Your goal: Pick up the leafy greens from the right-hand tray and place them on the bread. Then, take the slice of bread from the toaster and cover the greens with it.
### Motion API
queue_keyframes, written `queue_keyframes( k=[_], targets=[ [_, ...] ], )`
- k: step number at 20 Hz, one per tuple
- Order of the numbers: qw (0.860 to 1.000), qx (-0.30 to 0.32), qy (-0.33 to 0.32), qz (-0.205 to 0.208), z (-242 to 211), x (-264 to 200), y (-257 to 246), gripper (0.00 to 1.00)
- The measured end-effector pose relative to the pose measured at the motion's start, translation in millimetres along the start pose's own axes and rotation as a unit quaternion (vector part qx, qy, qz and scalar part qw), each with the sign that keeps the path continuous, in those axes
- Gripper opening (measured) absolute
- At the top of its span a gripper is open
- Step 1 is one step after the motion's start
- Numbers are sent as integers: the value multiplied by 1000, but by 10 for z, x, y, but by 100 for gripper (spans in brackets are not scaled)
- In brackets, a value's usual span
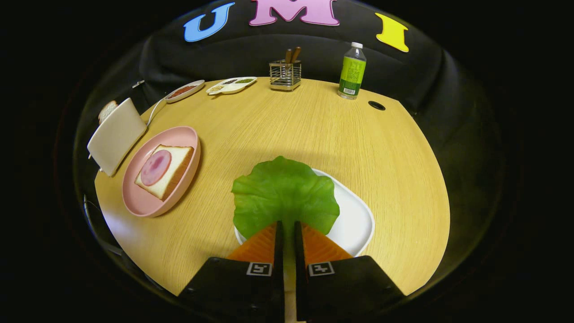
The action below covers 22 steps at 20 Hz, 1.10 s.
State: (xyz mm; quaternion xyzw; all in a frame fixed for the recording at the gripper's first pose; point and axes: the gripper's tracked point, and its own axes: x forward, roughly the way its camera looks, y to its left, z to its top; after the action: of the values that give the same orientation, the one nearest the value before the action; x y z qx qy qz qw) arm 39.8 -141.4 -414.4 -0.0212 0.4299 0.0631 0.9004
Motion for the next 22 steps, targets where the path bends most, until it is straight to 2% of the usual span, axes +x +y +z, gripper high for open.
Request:
queue_keyframes(
  k=[4, 8, 17, 22],
  targets=[
    [1000, 9, 15, 7, -7, -3, 9, 7],
    [1000, 3, 11, 3, 102, -110, 27, 7],
    [999, 17, -35, 11, 760, -641, 525, 7],
    [999, 9, -50, 18, 1058, -737, 969, 7]
  ],
)
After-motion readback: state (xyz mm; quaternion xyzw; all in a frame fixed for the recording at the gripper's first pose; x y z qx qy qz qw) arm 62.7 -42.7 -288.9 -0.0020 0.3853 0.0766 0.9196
